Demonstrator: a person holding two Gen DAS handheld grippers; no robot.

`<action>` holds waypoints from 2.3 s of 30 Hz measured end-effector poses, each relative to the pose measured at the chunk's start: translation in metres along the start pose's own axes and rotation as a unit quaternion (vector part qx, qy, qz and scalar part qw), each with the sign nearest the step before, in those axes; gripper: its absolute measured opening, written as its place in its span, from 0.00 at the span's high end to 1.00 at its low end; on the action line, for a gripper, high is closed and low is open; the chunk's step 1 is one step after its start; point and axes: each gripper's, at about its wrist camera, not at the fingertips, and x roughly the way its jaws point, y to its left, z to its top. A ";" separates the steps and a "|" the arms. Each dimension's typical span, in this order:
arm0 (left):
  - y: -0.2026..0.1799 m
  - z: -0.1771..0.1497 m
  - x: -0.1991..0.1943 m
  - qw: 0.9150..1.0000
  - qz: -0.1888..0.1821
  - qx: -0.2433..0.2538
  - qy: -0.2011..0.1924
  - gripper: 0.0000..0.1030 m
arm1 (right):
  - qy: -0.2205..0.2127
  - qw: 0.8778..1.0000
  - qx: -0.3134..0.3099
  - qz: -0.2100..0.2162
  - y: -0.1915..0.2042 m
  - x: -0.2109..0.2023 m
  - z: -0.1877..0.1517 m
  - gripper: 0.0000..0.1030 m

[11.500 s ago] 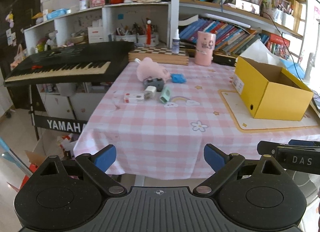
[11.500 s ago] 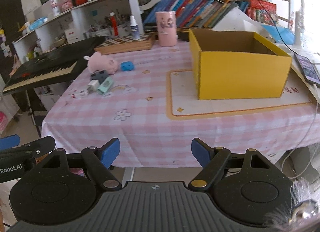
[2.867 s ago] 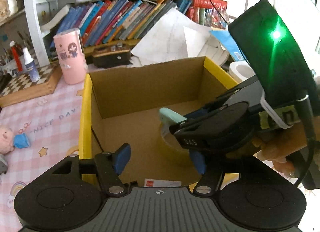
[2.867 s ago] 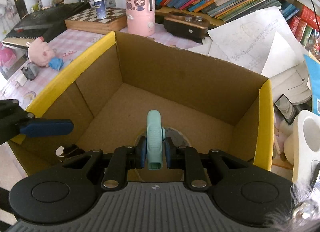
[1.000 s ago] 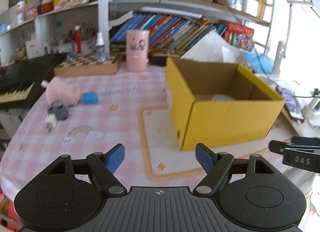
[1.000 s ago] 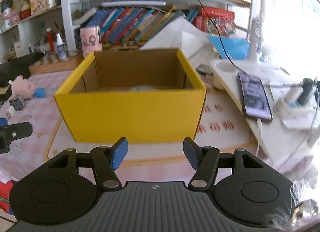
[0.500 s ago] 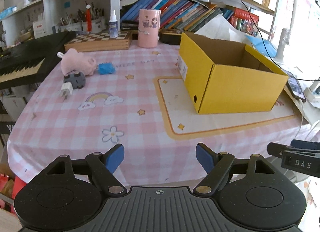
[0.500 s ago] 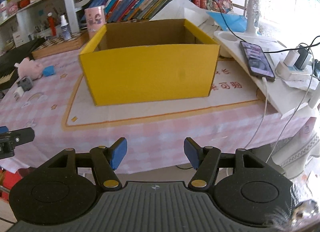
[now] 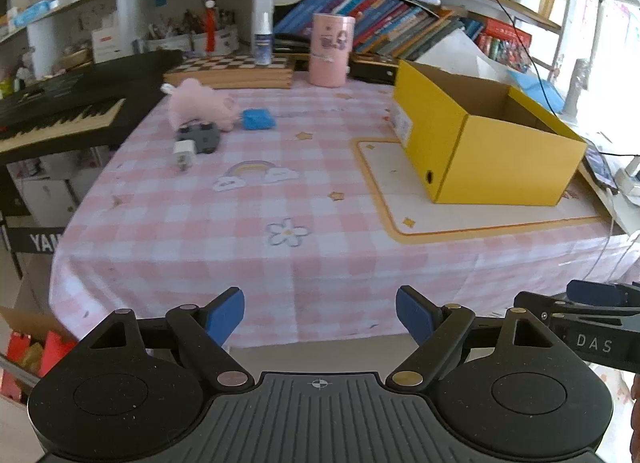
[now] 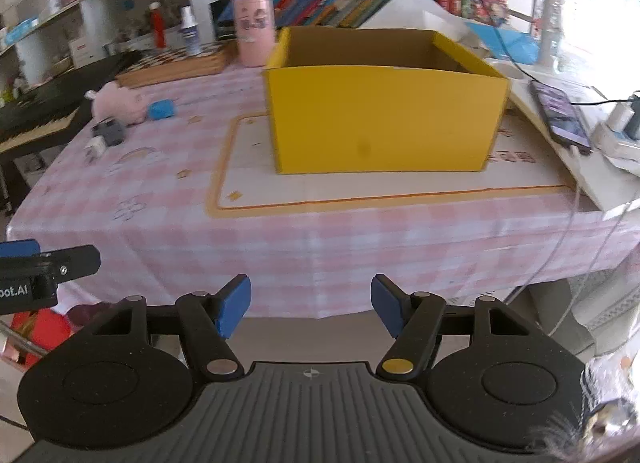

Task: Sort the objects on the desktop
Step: 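Move both tools toward the white plug and blue pouch beside the pig, then grasp the white charger plug with the left tool while the right tool grasps the blue pouch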

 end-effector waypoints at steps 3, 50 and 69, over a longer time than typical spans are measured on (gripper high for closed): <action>0.012 -0.003 -0.007 1.000 0.009 -0.007 -0.004 0.17 | -0.002 1.000 -0.011 0.013 0.015 -0.001 -0.002 0.38; 0.124 0.055 0.047 0.993 0.086 -0.076 -0.030 0.18 | -0.013 0.986 -0.117 0.116 0.145 0.090 0.089 0.39; 0.140 0.121 0.151 0.992 0.095 -0.082 -0.007 0.45 | -0.021 0.986 -0.122 0.111 0.167 0.196 0.184 0.40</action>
